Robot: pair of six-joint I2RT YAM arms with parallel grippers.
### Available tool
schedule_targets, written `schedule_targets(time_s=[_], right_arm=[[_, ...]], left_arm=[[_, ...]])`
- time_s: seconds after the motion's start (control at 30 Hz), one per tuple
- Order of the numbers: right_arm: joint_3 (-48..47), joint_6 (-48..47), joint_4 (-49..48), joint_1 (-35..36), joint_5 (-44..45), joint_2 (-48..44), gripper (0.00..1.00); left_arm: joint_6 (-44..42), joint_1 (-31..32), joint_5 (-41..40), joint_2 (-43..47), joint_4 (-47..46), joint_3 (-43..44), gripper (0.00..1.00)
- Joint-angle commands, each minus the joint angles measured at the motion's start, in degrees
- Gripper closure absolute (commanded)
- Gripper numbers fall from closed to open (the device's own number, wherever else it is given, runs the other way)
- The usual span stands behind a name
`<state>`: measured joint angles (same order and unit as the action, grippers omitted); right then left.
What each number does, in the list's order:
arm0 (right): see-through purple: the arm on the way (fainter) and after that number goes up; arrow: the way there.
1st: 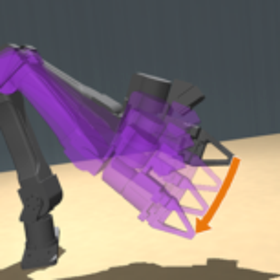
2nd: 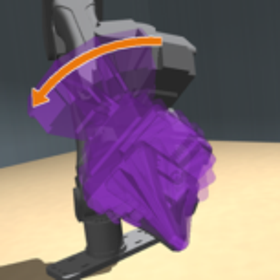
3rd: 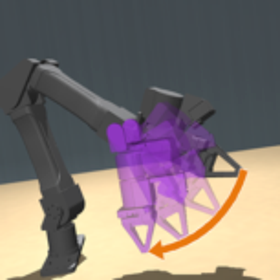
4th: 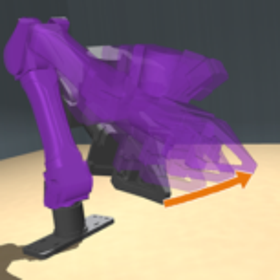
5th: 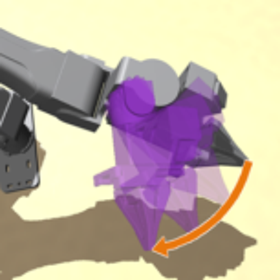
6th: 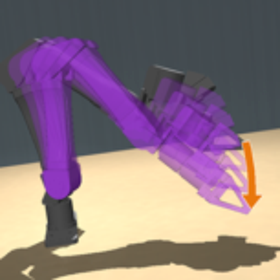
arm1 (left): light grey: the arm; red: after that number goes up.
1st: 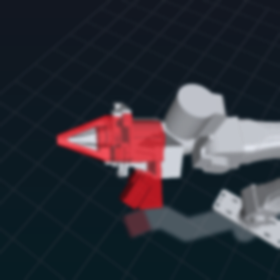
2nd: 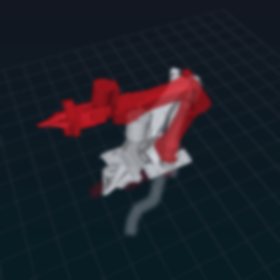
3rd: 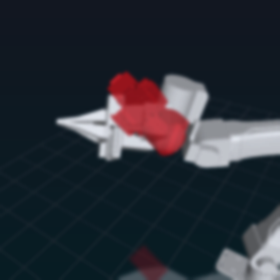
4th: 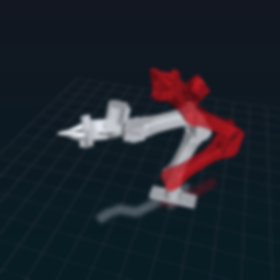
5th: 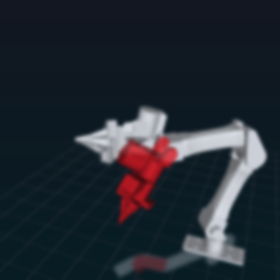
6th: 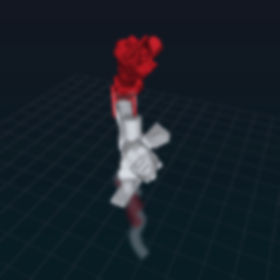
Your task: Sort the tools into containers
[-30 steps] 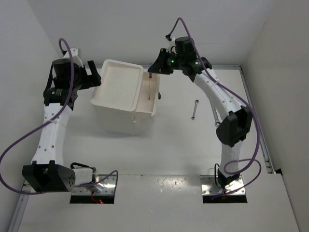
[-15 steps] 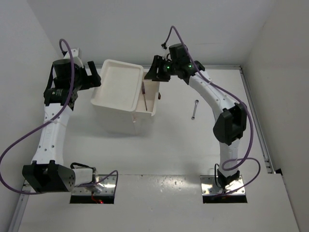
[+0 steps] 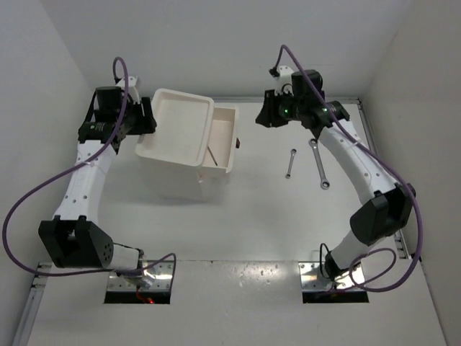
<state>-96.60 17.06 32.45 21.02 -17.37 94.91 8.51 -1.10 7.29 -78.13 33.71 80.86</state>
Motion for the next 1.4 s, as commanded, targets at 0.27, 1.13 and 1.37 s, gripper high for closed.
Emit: schedule_targets(time_s=[0.27,1.13,1.37], right_arm=[[9.41,-10.56,1.92,4.73,0.84,5.45,0.88],[-4.21,-9.76,-7.21,15.10,1.38,18.02,0.92],[3.41,-3.62,-16.70,14.50,-5.66,12.51,0.86]], left_arm=[[-2.54,2.16,-4.21,-4.23,3.11,4.57,1.00],[4.32,11.12,-6.94,2.45,-0.84,-6.42,1.00],[6.08,11.12,-2.81,0.88,-0.84,-6.42,1.00]])
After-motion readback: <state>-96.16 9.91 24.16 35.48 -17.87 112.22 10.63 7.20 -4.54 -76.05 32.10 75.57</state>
